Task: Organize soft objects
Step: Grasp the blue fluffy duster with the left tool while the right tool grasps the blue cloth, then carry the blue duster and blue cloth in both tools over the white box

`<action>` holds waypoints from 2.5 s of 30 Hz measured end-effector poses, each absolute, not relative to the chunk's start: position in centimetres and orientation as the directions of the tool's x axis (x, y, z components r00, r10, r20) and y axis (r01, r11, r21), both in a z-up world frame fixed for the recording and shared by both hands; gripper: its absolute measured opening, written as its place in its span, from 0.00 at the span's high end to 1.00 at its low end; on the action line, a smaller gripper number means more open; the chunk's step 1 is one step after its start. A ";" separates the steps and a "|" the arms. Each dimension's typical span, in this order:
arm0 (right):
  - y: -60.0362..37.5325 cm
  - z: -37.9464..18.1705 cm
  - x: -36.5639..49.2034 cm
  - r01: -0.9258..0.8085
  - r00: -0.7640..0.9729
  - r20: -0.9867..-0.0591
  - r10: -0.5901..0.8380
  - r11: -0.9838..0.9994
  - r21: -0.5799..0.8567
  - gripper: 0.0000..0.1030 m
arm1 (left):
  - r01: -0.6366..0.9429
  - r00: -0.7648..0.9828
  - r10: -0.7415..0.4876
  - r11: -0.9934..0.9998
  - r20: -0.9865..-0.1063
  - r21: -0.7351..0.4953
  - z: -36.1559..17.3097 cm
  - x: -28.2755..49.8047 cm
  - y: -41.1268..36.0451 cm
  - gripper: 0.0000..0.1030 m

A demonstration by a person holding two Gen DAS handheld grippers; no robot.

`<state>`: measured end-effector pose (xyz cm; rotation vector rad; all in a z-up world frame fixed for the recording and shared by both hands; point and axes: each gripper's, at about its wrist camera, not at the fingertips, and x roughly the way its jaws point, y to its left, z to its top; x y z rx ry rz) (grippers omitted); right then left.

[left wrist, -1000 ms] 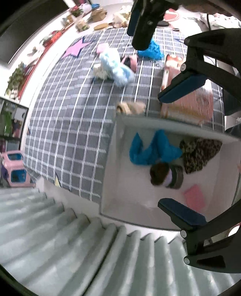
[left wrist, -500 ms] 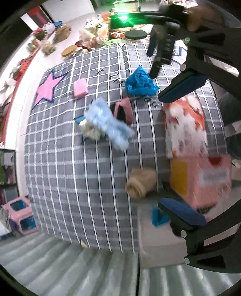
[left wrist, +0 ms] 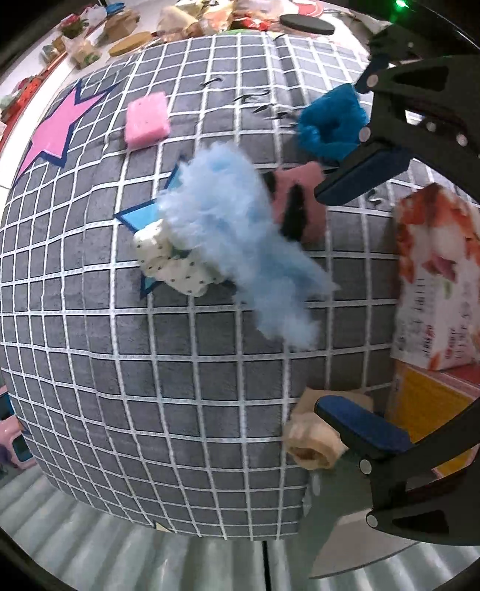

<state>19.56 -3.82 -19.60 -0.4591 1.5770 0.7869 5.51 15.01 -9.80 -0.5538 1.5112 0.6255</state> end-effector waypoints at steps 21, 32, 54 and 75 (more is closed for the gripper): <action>2.6 -23.1 18.8 -0.780 -0.099 -0.988 0.115 0.608 0.149 0.30 | -0.687 0.033 -0.002 0.726 -0.999 -0.024 -14.8 10.1 15.1 0.76; 1.5 -20.7 21.1 -0.735 -0.145 -0.974 0.174 0.640 0.224 0.62 | -0.658 0.143 0.024 0.749 -0.989 -0.077 -8.6 11.3 14.7 0.76; -7.5 -16.1 19.6 -0.679 -0.169 -0.961 0.218 0.681 0.274 0.62 | -0.382 0.178 -0.031 0.919 -0.984 -0.098 -4.2 2.5 3.3 0.76; -8.4 -13.0 9.8 -0.724 -0.164 -0.965 0.207 0.639 0.260 0.62 | -0.258 0.199 -0.057 0.960 -0.978 -0.108 -2.6 -7.0 -0.6 0.76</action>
